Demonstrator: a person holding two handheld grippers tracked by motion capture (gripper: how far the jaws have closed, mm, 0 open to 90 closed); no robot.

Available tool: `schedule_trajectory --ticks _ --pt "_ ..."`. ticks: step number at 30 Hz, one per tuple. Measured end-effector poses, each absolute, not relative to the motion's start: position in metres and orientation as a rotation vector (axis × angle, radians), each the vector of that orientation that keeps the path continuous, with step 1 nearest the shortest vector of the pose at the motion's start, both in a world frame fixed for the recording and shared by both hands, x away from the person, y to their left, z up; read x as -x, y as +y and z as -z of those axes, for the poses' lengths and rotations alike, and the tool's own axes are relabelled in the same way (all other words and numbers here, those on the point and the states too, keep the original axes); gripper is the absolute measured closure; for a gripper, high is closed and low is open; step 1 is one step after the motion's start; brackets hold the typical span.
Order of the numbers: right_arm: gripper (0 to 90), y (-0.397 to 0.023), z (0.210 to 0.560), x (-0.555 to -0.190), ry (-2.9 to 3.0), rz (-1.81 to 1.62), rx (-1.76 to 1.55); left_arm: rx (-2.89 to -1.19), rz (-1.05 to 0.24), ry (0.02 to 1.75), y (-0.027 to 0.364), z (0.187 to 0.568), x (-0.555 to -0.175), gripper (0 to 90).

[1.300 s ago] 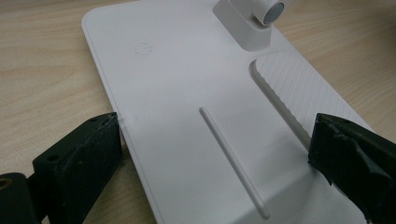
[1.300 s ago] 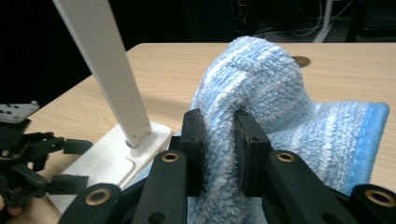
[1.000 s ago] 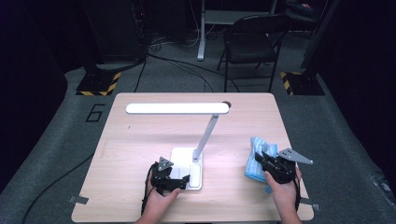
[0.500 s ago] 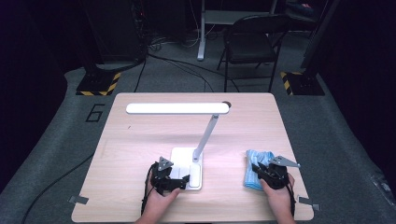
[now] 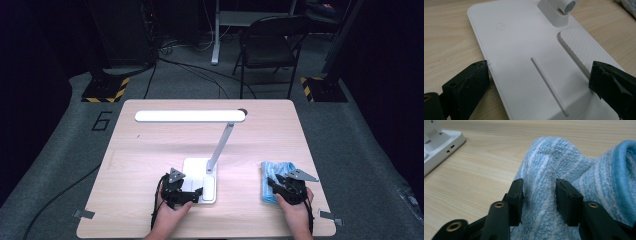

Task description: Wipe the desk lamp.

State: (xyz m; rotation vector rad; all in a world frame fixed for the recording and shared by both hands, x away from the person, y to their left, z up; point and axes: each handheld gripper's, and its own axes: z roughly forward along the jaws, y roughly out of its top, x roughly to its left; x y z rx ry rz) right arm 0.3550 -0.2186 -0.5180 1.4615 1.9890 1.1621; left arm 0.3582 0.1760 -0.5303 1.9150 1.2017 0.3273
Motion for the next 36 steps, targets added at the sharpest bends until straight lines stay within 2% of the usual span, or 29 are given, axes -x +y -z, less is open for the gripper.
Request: schedule_trajectory --ticks 6,13,19,25,36 --pt "46.9 -0.216 0.503 -0.345 1.911 -1.229 -1.419 -1.908 -0.322 1.198 0.178 0.53 -0.358 4.7" --pt "43.3 -0.188 0.497 -0.335 1.972 -1.242 -1.352 -1.897 -0.32 1.188 0.184 0.53 -0.359 11.3" --pt "42.5 -0.152 0.506 -0.333 2.062 -1.257 -1.319 -1.933 -0.333 1.132 0.188 0.527 -0.362 13.7" --pt "41.0 -0.112 0.516 -0.332 2.193 -1.249 -1.205 -1.917 -0.329 1.117 0.194 0.524 -0.363 12.0" --pt "40.0 -0.064 0.524 -0.331 2.234 -1.316 -1.181 -1.902 -0.321 1.133 0.207 0.522 -0.37 16.1"
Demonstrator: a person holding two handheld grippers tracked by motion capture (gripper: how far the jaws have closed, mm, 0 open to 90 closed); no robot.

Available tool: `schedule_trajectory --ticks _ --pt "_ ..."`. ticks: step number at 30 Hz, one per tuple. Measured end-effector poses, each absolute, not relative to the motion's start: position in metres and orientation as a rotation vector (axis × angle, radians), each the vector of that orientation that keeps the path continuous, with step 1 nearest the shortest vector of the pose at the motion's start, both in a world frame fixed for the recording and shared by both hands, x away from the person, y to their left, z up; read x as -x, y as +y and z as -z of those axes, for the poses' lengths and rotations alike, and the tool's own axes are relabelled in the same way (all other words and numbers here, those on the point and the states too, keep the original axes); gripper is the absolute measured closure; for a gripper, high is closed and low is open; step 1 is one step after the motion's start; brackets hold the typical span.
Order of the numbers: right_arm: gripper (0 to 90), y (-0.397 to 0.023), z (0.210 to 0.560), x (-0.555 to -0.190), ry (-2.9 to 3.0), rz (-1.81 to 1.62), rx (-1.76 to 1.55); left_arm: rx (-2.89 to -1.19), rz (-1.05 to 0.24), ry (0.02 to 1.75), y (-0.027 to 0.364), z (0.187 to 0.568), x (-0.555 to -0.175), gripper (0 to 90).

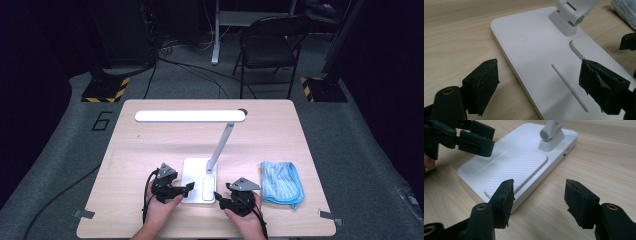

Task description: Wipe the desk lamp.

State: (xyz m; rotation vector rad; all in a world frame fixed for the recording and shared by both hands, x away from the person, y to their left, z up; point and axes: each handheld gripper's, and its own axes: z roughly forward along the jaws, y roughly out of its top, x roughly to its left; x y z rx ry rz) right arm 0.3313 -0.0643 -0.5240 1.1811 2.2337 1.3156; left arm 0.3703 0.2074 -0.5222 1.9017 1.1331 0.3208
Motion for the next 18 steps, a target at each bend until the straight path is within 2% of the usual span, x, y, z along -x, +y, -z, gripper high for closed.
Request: schedule_trajectory --ticks 7,14,18 --pt "36.8 -0.05 0.519 -0.333 2.24 -1.327 -1.133 -1.897 -0.331 1.139 0.21 0.521 -0.373 16.5" --pt "23.6 -0.031 0.518 -0.33 2.253 -1.266 -1.097 -1.891 -0.328 1.146 0.212 0.52 -0.374 16.5" --pt "22.2 -0.025 0.522 -0.332 2.284 -1.234 -1.091 -1.889 -0.336 1.147 0.213 0.52 -0.376 16.5"
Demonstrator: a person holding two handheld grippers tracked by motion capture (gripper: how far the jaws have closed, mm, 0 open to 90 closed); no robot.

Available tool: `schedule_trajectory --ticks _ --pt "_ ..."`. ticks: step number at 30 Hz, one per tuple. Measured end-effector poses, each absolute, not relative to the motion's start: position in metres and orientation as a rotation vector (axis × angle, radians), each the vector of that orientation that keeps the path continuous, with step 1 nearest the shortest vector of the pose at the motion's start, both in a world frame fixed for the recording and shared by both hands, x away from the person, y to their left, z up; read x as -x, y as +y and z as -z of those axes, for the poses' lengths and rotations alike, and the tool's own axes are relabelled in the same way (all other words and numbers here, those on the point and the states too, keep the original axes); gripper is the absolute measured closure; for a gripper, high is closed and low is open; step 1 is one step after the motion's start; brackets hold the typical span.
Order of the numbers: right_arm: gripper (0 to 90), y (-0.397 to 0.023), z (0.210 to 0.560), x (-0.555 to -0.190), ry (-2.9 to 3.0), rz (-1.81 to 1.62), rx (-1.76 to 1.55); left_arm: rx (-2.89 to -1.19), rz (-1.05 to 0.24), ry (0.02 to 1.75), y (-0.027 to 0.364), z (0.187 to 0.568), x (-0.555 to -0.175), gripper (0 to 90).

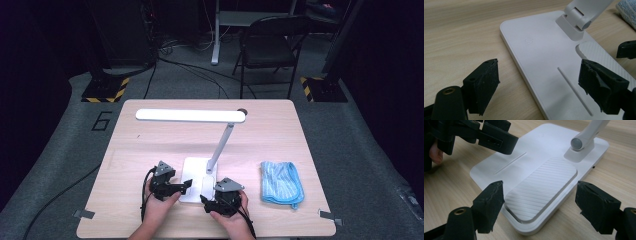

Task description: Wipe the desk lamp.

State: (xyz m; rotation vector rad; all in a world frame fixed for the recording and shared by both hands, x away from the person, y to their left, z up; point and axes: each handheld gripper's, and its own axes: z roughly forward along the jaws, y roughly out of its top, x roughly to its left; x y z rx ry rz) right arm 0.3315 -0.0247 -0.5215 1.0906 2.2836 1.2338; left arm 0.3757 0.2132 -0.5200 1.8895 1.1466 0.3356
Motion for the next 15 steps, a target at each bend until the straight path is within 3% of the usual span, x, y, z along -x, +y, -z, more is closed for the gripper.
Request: schedule_trajectory --ticks 15 --pt "28.5 -0.0285 0.5242 -0.3373 2.302 -1.238 -1.111 -1.884 -0.341 1.164 0.2199 0.5215 -0.3728 16.6"
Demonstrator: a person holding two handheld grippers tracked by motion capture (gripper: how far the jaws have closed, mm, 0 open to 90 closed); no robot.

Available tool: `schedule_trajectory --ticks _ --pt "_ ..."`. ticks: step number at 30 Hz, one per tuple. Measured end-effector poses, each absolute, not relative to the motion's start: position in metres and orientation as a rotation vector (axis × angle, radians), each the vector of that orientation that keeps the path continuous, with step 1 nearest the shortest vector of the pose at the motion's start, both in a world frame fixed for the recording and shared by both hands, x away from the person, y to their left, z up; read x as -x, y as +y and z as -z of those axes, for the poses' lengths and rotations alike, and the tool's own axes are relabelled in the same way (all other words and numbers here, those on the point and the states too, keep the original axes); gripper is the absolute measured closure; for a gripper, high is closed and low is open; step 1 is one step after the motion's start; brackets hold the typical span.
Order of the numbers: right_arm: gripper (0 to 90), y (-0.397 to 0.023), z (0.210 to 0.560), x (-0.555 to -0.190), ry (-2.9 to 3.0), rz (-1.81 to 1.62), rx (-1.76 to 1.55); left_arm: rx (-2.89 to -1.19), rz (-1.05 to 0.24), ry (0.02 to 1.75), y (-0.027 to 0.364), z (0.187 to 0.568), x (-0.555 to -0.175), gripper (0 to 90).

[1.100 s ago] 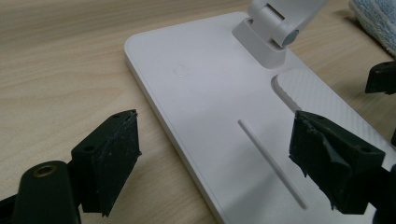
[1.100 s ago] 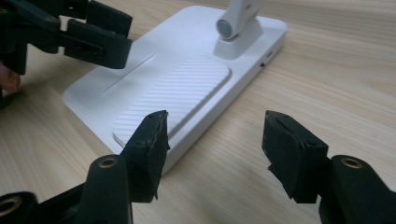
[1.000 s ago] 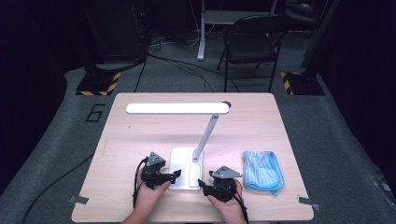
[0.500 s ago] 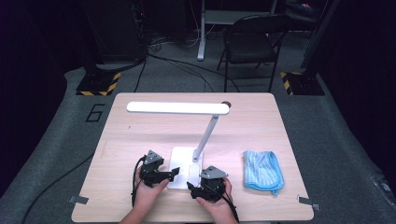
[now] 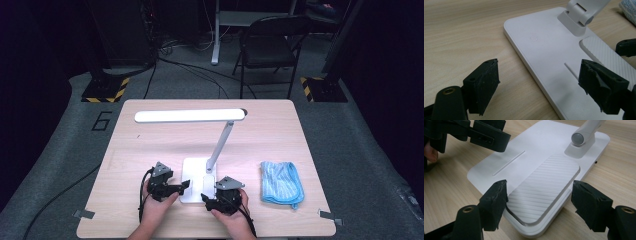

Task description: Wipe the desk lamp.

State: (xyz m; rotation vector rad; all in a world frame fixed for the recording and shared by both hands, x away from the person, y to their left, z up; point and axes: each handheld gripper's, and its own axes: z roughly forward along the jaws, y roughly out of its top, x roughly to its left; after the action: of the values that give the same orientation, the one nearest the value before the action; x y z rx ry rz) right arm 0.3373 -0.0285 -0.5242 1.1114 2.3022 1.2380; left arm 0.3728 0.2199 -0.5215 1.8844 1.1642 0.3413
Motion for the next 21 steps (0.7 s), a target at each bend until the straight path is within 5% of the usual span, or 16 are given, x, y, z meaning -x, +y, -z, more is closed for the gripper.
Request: schedule_trajectory --ticks 21 --pt "30.8 -0.053 0.523 -0.35 2.277 -1.228 -1.181 -1.895 -0.333 1.162 0.216 0.523 -0.376 17.2"
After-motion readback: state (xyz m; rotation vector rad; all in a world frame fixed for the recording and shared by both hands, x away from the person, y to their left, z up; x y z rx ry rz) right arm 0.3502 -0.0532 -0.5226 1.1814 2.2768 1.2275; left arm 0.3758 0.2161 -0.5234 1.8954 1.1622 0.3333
